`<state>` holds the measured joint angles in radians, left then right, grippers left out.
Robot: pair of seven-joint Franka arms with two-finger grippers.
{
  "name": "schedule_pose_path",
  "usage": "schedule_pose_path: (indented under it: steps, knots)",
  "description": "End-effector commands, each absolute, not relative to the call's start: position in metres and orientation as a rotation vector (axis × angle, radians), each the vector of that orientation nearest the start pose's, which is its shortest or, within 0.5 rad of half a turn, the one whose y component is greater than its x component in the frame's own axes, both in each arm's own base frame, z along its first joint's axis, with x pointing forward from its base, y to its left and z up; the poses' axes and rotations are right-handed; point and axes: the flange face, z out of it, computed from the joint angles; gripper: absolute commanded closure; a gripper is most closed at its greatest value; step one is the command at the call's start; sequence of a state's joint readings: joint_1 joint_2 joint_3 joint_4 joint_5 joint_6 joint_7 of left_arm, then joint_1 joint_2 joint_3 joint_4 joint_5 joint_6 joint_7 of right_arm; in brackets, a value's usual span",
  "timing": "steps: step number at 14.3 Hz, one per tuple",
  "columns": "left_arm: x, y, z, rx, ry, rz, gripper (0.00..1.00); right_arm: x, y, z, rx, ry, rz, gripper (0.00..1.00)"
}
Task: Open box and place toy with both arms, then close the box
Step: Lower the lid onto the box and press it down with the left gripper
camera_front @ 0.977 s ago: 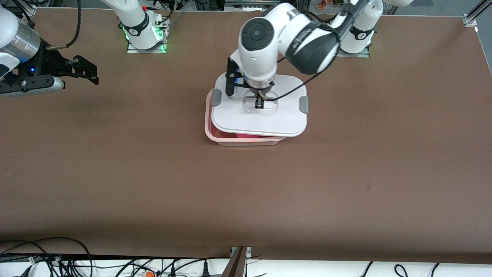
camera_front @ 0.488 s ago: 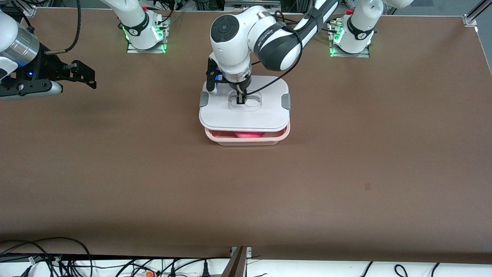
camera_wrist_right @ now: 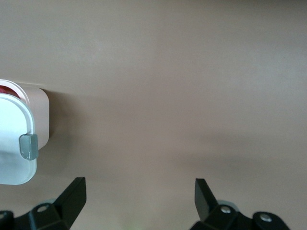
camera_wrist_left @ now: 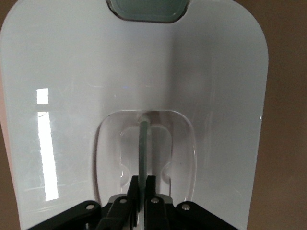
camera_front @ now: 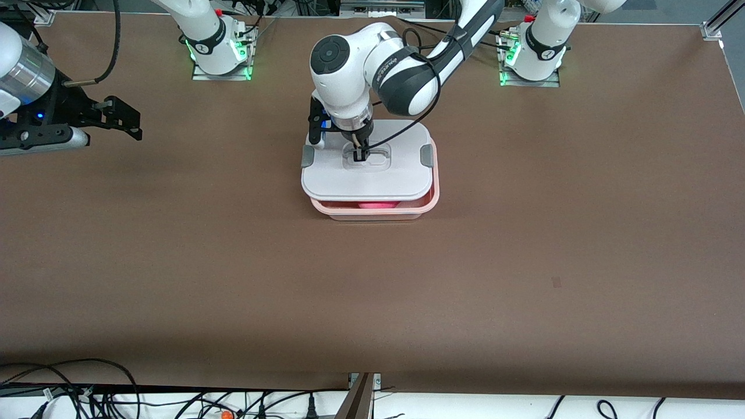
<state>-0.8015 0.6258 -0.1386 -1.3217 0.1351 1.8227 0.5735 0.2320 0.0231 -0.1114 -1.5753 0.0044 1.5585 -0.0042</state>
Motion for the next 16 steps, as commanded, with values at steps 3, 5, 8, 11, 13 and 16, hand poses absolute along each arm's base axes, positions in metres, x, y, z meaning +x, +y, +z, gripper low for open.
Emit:
schedule_pose_path:
  steps: [3, 5, 8, 11, 13, 16]
  knots:
    - [0.441, -0.549, 0.359, -2.169, 2.091, 0.173, 1.0, 0.559, 0.068, 0.609, -3.148, -0.184, 0.078, 0.0]
    - [0.443, -0.548, 0.36, -2.173, 2.088, 0.171, 1.0, 0.557, 0.067, 0.607, -3.149, -0.172, 0.107, 0.0]
    - [0.45, -0.541, 0.364, -2.172, 2.09, 0.168, 1.0, 0.557, 0.062, 0.606, -3.143, -0.164, 0.118, 0.0]
    - [0.452, -0.538, 0.363, -2.174, 2.087, 0.173, 1.0, 0.557, 0.061, 0.606, -3.139, -0.157, 0.118, 0.0]
    - [0.454, -0.535, 0.361, -2.179, 2.081, 0.181, 1.0, 0.557, 0.061, 0.606, -3.139, -0.154, 0.118, 0.0]
    - [0.458, -0.534, 0.357, -2.183, 2.078, 0.17, 1.0, 0.558, 0.059, 0.606, -3.138, -0.147, 0.12, 0.0]
